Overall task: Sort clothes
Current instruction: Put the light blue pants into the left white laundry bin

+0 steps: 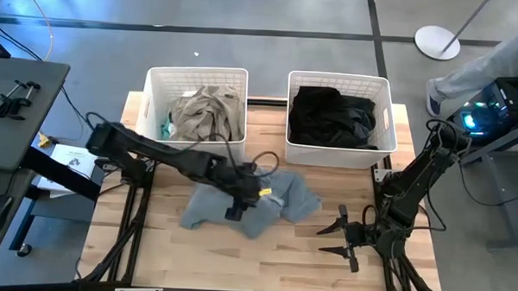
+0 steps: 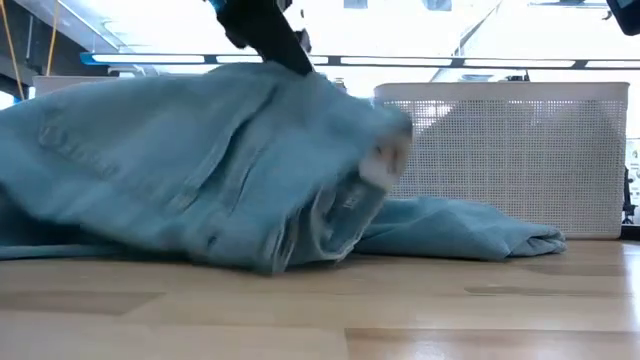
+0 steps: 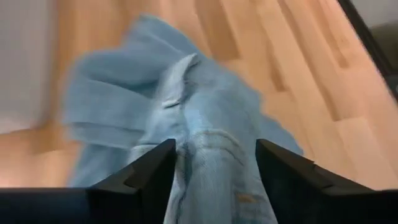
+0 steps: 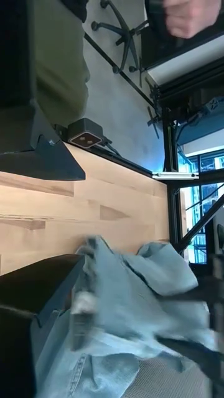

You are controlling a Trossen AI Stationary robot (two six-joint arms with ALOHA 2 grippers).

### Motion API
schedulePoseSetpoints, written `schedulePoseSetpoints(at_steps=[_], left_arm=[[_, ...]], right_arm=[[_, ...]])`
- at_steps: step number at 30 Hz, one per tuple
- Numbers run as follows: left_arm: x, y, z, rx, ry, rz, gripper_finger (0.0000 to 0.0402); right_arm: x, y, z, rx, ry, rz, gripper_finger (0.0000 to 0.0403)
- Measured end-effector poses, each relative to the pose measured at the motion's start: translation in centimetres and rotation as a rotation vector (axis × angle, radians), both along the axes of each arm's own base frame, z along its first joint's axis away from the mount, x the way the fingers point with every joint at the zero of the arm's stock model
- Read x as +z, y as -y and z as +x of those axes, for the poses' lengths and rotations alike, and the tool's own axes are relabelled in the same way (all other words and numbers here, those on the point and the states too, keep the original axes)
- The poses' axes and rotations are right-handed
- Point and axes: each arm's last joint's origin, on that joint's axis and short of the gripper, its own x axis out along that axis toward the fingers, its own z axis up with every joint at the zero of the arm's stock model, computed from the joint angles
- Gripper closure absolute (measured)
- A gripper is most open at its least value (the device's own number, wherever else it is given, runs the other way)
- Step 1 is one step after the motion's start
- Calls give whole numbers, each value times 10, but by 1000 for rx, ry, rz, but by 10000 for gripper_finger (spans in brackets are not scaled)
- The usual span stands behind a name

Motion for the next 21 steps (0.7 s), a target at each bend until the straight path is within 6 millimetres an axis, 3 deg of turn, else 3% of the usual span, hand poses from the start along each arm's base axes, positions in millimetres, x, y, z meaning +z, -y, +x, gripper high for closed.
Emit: schedulePoseSetpoints(at_steps=[6, 15, 21], left_arm=[[-28, 0, 15, -46, -58, -28, 134], [-21, -30, 19, 75, -61, 89, 59], [-59, -53, 27, 115, -215, 71, 46]], right_arm=[[0, 0, 0, -7, 2, -2, 210], [0, 5, 6, -29, -1, -3, 210], [0, 9, 11, -24, -14, 11, 210]])
